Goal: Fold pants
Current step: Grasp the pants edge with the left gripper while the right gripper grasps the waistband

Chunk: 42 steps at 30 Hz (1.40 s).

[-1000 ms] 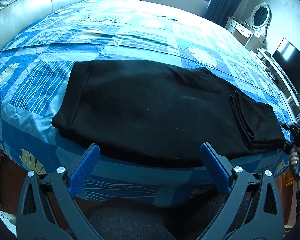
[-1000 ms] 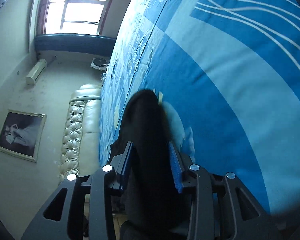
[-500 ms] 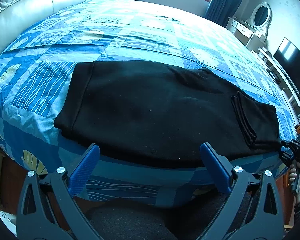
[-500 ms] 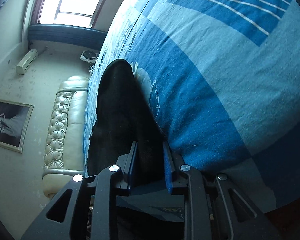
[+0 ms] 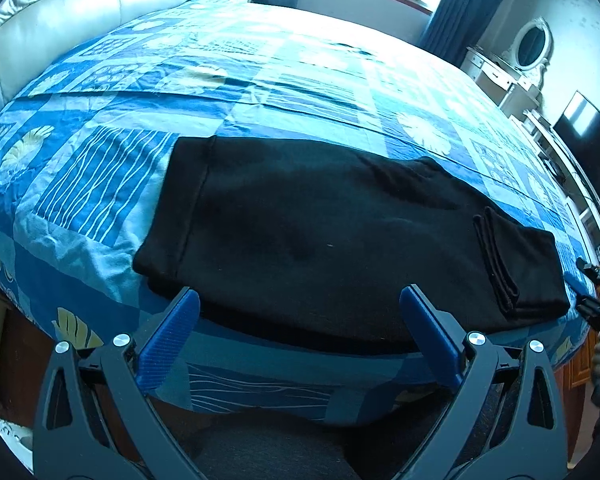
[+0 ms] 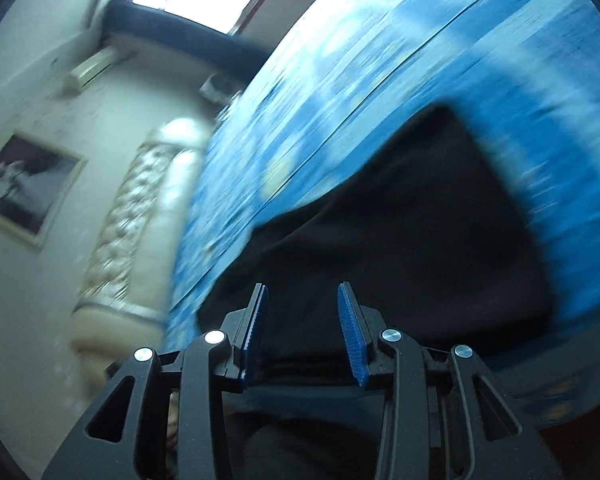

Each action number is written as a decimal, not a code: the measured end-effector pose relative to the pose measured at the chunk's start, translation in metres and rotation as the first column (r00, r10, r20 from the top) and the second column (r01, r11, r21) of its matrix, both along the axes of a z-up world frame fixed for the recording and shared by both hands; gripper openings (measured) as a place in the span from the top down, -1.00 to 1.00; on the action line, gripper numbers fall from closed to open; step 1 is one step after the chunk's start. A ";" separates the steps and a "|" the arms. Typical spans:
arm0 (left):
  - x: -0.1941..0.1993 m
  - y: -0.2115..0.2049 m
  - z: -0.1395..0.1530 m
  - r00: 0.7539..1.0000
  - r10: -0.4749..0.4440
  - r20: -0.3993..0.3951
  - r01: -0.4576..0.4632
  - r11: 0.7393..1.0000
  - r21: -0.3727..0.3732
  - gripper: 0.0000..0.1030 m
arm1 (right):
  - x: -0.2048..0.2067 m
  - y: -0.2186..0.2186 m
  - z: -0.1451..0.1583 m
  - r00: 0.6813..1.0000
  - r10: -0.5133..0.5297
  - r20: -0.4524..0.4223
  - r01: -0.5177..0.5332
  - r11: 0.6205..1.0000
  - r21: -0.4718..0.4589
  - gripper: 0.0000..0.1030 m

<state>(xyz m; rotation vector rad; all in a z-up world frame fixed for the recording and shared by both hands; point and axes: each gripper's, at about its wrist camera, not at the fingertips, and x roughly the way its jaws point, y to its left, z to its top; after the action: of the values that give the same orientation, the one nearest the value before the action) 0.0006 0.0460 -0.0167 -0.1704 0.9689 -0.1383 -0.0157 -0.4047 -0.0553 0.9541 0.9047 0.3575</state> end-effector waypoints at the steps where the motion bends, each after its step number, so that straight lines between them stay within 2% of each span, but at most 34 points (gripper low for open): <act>1: 0.001 0.003 0.000 1.000 0.003 -0.002 -0.003 1.000 -0.004 -0.94 | 0.009 0.017 -0.007 0.999 0.038 -0.009 -0.037 0.999 0.017 0.29; 4: 0.001 0.012 0.002 1.000 0.018 0.003 -0.018 1.000 -0.006 -0.94 | 0.030 0.055 -0.024 0.992 0.123 -0.032 -0.121 0.992 0.041 0.29; 8: 0.004 0.025 0.002 0.999 0.037 0.003 -0.037 0.999 -0.005 -0.94 | 0.040 0.085 -0.040 0.980 0.186 -0.077 -0.182 0.982 0.051 0.29; 10: 0.007 0.033 -0.001 0.999 0.050 -0.010 -0.050 0.999 -0.017 -0.94 | 0.043 0.086 -0.046 0.977 0.185 -0.105 -0.184 0.983 0.015 0.42; 11: 0.008 0.037 -0.002 0.998 0.055 -0.016 -0.055 0.998 -0.025 -0.94 | 0.041 0.085 -0.051 0.976 0.185 -0.112 -0.184 0.983 0.014 0.52; 13: 0.014 0.047 -0.004 0.998 0.056 -0.031 -0.057 0.997 -0.043 -0.94 | 0.035 0.080 -0.053 0.977 0.179 -0.114 -0.176 0.984 0.032 0.59; 16: 0.027 0.070 -0.008 0.998 0.046 -0.046 -0.049 0.996 -0.069 -0.94 | 0.030 0.073 -0.047 0.980 0.170 -0.100 -0.163 0.984 0.069 0.50; 20: 0.047 0.103 -0.013 0.999 0.036 -0.028 -0.040 0.991 -0.126 -0.94 | 0.025 0.074 -0.030 0.982 0.179 -0.065 -0.177 0.984 0.034 0.14; 23: 0.074 0.119 -0.019 0.999 0.020 -0.027 -0.024 0.986 -0.163 -0.94 | 0.024 0.078 -0.028 0.980 0.195 -0.051 -0.193 0.980 0.039 -0.02; 27: 0.118 0.127 -0.021 0.999 -0.040 0.000 0.039 0.972 -0.233 -0.94 | 0.025 0.084 -0.032 0.977 0.207 -0.046 -0.205 0.978 0.038 -0.16; 32: 0.164 0.131 -0.042 0.999 -0.041 -0.034 0.030 0.963 -0.270 -0.94 | 0.028 0.083 -0.037 0.979 0.198 -0.041 -0.194 0.978 0.078 -0.22; 34: 0.177 0.133 -0.060 0.993 -0.065 -0.101 0.029 0.946 -0.324 -0.94 | 0.029 0.082 -0.039 0.980 0.196 -0.043 -0.192 0.978 0.084 -0.22; 38: 0.174 0.135 -0.065 0.990 -0.118 -0.084 0.078 0.924 -0.374 -0.94 | 0.029 0.081 -0.040 0.980 0.197 -0.040 -0.193 0.977 0.090 -0.25; 41: 0.160 0.137 -0.071 0.982 -0.169 -0.089 0.104 0.862 -0.496 -0.94 | 0.029 0.080 -0.041 0.979 0.199 -0.036 -0.194 0.976 0.098 -0.27; 42: 0.155 0.137 -0.072 0.979 -0.182 -0.092 0.110 0.851 -0.513 -0.94 | 0.029 0.080 -0.041 0.979 0.199 -0.035 -0.195 0.976 0.099 -0.28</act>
<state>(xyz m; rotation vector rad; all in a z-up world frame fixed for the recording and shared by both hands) 0.1560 0.1829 -0.0885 -0.5992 1.0680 -0.5316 0.0132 -0.3245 -0.0966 0.9649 1.0342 0.5543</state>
